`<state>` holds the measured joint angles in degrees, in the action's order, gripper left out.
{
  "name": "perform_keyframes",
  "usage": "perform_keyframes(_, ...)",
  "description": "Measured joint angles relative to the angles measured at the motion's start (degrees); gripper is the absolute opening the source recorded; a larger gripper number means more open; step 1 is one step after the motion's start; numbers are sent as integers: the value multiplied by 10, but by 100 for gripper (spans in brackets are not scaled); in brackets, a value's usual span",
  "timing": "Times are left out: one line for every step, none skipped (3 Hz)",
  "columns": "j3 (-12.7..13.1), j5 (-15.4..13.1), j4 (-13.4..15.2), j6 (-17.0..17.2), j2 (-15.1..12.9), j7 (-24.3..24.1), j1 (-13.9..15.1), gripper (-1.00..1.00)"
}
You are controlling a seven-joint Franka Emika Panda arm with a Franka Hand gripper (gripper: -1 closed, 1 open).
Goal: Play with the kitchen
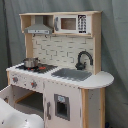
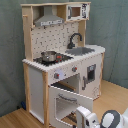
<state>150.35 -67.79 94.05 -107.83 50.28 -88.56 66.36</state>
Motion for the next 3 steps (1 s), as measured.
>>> perform_keyframes(-1, 54, 12, 9, 0, -19, 10, 100)
perform_keyframes(-1, 93, 40, 31, -3, -42, 5, 100)
perform_keyframes(-3, 104, 72, 69, -27, -53, 3, 100)
